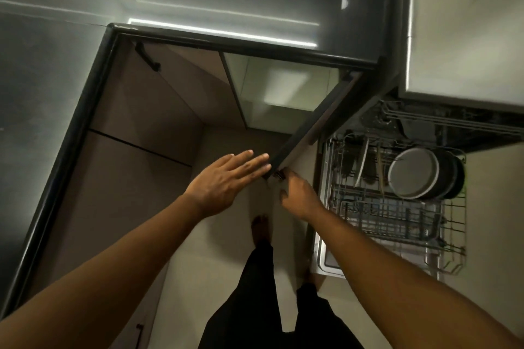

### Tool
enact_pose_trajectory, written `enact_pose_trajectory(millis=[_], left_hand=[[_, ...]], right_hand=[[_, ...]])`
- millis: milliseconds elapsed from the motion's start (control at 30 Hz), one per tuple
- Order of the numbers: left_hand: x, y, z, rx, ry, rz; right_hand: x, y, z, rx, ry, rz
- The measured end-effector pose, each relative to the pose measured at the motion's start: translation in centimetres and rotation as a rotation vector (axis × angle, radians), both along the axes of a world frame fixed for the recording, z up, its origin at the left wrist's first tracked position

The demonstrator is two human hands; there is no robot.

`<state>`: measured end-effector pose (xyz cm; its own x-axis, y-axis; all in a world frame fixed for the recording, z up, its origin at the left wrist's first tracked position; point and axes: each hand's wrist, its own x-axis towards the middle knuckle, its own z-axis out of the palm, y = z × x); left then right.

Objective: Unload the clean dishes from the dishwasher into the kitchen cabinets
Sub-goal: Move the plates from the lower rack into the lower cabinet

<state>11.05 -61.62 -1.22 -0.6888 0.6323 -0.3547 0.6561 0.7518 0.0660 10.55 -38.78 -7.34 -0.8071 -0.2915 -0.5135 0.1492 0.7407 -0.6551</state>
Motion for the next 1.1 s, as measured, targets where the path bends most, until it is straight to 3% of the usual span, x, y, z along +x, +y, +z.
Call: enact_pose_trajectory(millis=[167,333,400,600,767,1100], left_hand=[[1.7,6.4,1.2,0.006,-0.018,-0.156],[2.3,11.7,1.9,0.006,-0.025,-0.223],[2.5,12.6,1.8,0.026,-0.015,-0.185],[3.4,18.1,2.9,0.043,-0.12,-0.132],[3.2,21.5,3.3,0.019,-0.101,-0.132],[5.4,23.2,3.1,-0.039,-0.085,-0.004]], right_hand=[[4.5,6.1,0.4,-0.016,0.032,-0.136],[6.3,10.5,0.2,0.043,0.012,-0.114],[6.7,10.8,0.1,0.063,0.002,-0.093],[8.5,12.8,1.2,0.028,0.072,-0.376],[9.0,14.8,1.7,-0.01,0.104,-0.486],[10.3,16.9,1.9,0.082,0.157,-0.404]])
